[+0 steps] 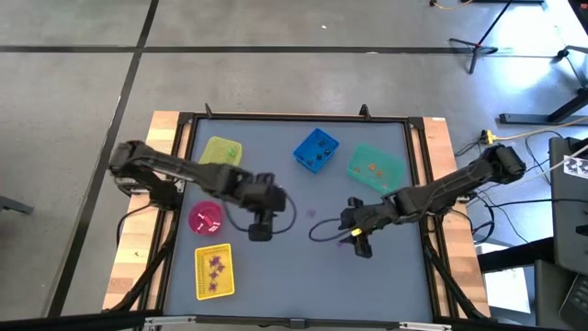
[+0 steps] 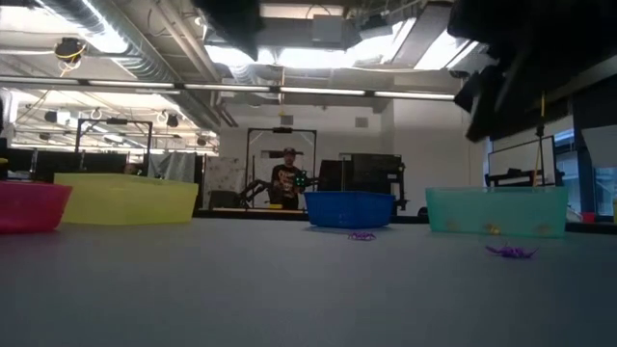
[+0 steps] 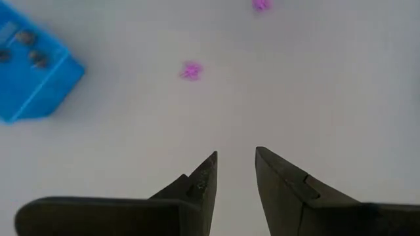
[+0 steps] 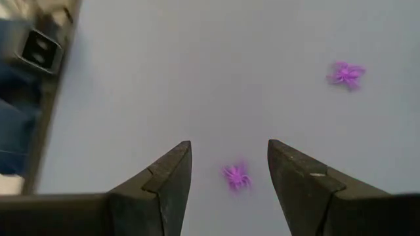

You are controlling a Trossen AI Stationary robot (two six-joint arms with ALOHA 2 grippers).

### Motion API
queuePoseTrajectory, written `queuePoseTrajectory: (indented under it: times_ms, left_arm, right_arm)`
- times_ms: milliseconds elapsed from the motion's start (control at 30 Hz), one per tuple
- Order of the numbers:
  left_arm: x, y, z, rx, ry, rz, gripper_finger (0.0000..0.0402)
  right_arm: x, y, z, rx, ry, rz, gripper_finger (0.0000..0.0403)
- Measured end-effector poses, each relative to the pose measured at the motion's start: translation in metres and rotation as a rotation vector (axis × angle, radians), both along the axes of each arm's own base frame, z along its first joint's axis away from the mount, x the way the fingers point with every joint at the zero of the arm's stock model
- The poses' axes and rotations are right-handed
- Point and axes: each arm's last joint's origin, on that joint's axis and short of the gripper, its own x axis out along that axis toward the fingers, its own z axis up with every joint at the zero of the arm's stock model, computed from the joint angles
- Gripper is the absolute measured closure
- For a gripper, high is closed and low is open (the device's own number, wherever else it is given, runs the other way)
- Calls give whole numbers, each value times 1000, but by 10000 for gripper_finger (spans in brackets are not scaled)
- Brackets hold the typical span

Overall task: Sort Halloween decoration
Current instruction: Put the purple spider toy into the yellow basket

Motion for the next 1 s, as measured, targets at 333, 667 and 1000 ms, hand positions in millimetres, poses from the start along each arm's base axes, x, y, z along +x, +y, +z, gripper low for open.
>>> queuePoseTrajectory:
  times_ms: [333, 667, 1000]
  left_arm:
    - [-61, -29, -33, -8, -179, 205, 311]
    - [-75, -34, -59, -9, -145, 287, 311]
    - [-75, -35, -59, -22, -153, 303, 311]
  right_arm:
    - [15, 7, -39, -96, 112, 71, 203]
    - [21, 10, -68, -148, 199, 152, 203]
    - [24, 11, -74, -155, 191, 181, 203]
